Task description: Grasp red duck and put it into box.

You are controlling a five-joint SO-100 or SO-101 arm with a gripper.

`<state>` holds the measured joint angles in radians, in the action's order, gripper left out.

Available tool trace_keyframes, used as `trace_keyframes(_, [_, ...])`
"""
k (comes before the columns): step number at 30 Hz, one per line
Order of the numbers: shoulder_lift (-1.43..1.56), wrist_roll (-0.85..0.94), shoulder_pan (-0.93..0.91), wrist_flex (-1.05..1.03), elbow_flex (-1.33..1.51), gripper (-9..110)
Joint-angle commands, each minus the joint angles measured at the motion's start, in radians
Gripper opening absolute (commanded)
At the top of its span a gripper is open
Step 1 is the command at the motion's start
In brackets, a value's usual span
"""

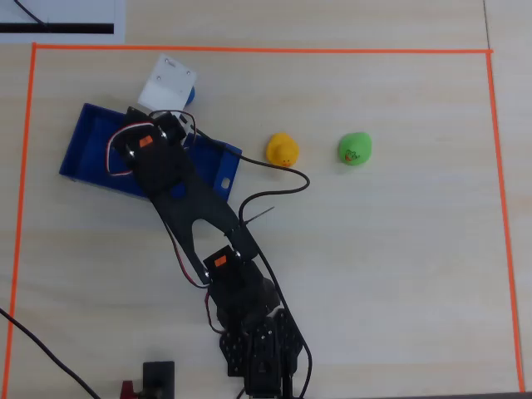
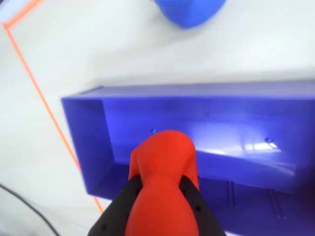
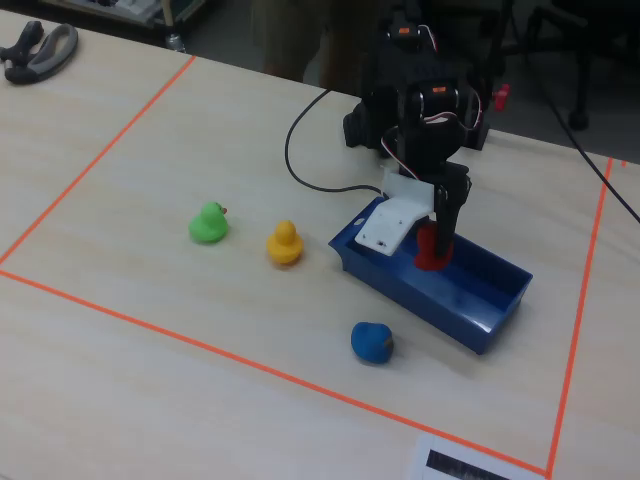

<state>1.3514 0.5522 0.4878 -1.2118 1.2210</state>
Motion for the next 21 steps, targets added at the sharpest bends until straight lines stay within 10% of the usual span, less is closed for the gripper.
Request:
trace_keyframes(1, [0.057, -0.006, 0.046, 0.034, 0.035, 0])
trace_keyframes(13, [0.114, 0.198, 0.098, 0.112, 0.273, 31])
trace_keyframes(21, [0.456, 0.239, -0.114, 0.227, 0.262, 0])
